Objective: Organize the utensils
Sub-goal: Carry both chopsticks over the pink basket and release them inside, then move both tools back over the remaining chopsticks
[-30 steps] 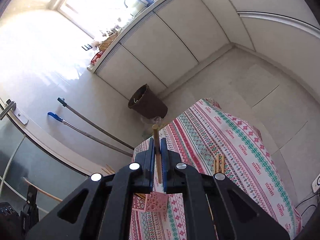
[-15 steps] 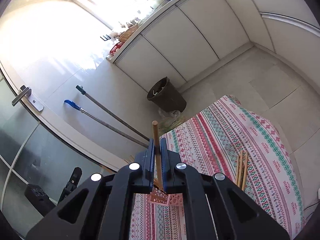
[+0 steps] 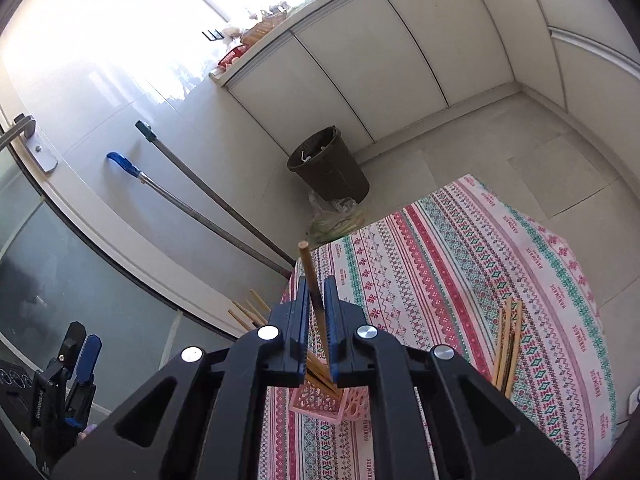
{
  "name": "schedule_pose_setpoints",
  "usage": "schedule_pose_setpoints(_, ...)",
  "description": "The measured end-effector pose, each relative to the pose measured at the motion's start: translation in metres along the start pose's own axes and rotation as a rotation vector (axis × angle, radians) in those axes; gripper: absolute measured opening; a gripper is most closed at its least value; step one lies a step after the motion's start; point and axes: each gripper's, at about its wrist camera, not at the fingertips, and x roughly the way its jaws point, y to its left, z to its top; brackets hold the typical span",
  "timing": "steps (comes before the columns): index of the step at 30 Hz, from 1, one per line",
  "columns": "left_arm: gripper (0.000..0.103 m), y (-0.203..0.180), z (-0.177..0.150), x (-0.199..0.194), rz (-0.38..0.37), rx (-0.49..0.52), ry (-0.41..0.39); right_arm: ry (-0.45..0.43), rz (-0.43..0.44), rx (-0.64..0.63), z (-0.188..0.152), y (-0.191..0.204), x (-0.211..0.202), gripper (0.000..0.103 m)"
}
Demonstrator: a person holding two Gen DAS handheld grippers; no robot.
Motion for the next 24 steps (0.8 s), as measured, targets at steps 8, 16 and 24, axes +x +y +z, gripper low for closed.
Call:
schedule_pose_setpoints(8, 0.059, -0.016, -0.011, 0.009, -0.011, 0.065, 0.037, -0.018, -0.022, -0.079, -0.008, 0.014, -0.003, 0.018)
schedule_pose_setpoints(16, 0.077, -0.034, -0.033, 0.026, 0.026, 0.124, 0.092, -0.051, -0.168, -0.199, -0.023, 0.017, -0.014, 0.047)
schedule_pose_setpoints(24, 0.094, -0.050, -0.060, 0.041, 0.076, 0.183, 0.166, -0.108, -0.337, -0.279, -0.041, 0.001, -0.035, 0.077)
